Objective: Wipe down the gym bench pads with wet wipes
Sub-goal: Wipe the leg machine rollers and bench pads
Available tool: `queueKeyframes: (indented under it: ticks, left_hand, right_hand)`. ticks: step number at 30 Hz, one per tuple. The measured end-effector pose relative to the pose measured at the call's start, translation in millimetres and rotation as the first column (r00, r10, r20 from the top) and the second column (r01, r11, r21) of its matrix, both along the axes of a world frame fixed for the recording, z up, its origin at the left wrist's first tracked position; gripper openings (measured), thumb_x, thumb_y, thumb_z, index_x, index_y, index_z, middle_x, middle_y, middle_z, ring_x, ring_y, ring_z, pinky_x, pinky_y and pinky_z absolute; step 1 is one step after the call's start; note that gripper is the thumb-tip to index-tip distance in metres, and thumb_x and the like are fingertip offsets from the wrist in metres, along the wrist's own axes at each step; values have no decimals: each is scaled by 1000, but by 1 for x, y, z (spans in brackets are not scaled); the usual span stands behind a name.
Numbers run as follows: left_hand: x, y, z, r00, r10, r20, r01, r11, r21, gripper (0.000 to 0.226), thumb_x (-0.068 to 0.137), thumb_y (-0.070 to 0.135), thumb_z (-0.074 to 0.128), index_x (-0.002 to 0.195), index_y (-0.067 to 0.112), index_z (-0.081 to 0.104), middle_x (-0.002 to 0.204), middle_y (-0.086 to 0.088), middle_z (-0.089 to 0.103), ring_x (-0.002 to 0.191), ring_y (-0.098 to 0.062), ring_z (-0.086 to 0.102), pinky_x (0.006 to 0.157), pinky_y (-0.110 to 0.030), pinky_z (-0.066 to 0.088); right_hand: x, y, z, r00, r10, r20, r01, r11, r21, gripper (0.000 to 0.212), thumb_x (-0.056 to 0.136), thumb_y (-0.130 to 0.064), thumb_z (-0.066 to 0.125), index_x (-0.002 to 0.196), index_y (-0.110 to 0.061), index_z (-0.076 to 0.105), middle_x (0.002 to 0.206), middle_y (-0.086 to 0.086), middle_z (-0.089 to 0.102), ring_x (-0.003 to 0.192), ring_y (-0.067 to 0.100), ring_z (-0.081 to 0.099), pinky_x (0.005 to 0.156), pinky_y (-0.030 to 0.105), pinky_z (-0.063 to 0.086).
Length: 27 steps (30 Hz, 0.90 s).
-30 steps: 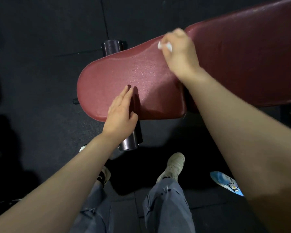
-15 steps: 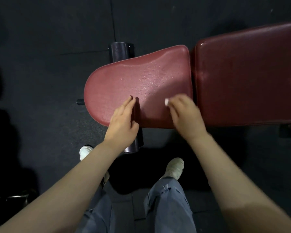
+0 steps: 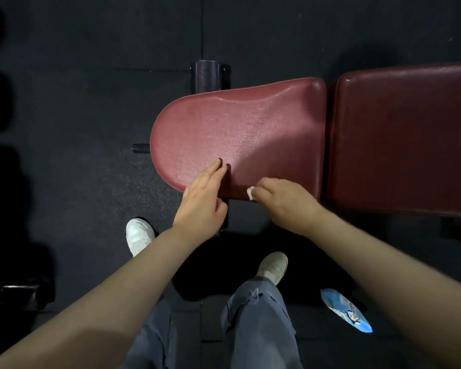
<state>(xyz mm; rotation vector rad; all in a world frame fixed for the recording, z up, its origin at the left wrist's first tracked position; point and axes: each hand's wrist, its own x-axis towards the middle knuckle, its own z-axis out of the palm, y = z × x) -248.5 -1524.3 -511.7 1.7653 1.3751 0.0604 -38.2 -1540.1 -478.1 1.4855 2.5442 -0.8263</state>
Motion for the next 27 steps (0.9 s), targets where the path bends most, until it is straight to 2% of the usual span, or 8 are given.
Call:
queueKeyframes:
  ticks: [3,7,10,14,17,23,25,27]
  left_hand:
    - [-7,-2,-3,999,-47,12,46,999,23,77,82,-1,54,154,16,31,163,2,23,149,-13,20,121,-38,20]
    - [-17,-3,-6,999,-52,14,52,998,47,77,82,-1,54,154,16,32,162,2,24,149,-13,21,121,-34,18]
    - [-24,-5,-9,1000,-4,1,4,999,48,76,83,-1,54,154,16,32,162,2,24,149,-14,21,121,-34,18]
    - [-33,-7,-11,999,49,8,-50,997,56,76,82,-3,52,153,16,34,162,3,27,148,-13,24,121,-41,22]
    - [-38,-10,-11,999,31,24,-32,997,71,76,81,-4,53,152,16,35,161,3,28,148,-12,26,120,-42,25]
    - [-47,-25,-11,995,95,1,-95,995,12,77,85,0,51,155,22,28,163,9,20,150,-8,15,123,-38,18]
    - [-50,-27,-11,988,152,9,-152,988,-23,78,86,0,50,156,24,26,164,11,17,151,-7,12,124,-37,15]
    - [-54,-24,-13,982,187,19,-186,982,-43,79,86,1,50,157,24,24,164,10,15,151,-8,10,124,-38,15]
  right_hand:
    - [16,59,-4,980,177,89,-177,984,-6,19,96,-21,48,102,-12,64,96,10,60,82,31,59,64,38,44]
    - [40,153,-16,955,-252,158,191,926,325,13,92,-17,58,97,-6,64,97,16,58,84,35,56,67,40,47]
    - [23,156,-20,846,-514,140,440,822,361,24,99,-25,44,99,-7,60,103,17,57,90,34,56,75,42,43]
    - [-23,75,-16,989,1,148,-11,998,67,16,93,-10,44,90,-11,60,88,11,57,81,32,62,58,36,42]
    - [-22,57,-8,947,319,29,-318,948,-21,26,98,-19,39,97,-8,63,90,9,60,77,29,59,66,39,45]
    - [-8,171,-27,970,-213,114,159,917,365,26,98,-23,45,92,-3,61,93,20,60,81,39,58,69,45,46]
    - [-17,166,-34,889,-446,108,391,859,330,28,97,-27,44,98,-4,60,99,18,59,88,38,56,74,44,43]
    - [-35,144,-40,896,-405,181,340,889,307,21,93,-20,44,99,-8,61,99,16,58,88,37,57,72,42,45]
